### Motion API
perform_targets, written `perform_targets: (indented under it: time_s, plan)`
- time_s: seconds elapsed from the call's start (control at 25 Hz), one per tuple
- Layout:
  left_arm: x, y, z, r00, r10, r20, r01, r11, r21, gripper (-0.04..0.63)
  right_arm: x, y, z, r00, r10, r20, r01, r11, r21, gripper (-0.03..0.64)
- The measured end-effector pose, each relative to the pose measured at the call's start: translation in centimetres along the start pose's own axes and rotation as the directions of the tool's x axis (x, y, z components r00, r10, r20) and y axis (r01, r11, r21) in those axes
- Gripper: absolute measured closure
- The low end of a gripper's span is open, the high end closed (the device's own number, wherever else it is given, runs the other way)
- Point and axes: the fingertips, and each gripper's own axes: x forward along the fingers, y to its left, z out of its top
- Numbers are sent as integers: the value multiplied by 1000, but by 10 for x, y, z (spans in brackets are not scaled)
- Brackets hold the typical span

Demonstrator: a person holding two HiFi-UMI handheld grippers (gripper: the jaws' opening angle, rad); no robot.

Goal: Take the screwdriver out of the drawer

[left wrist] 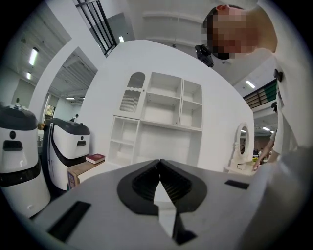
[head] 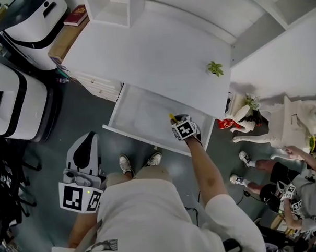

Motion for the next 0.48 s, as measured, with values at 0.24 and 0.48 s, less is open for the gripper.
perform_targets:
  time_s: [0.24, 0.48]
  plan:
    - [28, -30, 2, 991, -134, 12, 134, 991, -1, 580, -40, -12, -16, 995, -65, 74, 58, 994, 93, 529]
    - [47, -62, 13, 969, -246, 33, 246, 969, 15, 580, -75, -25, -25, 983, -134, 129, 113, 980, 163, 529]
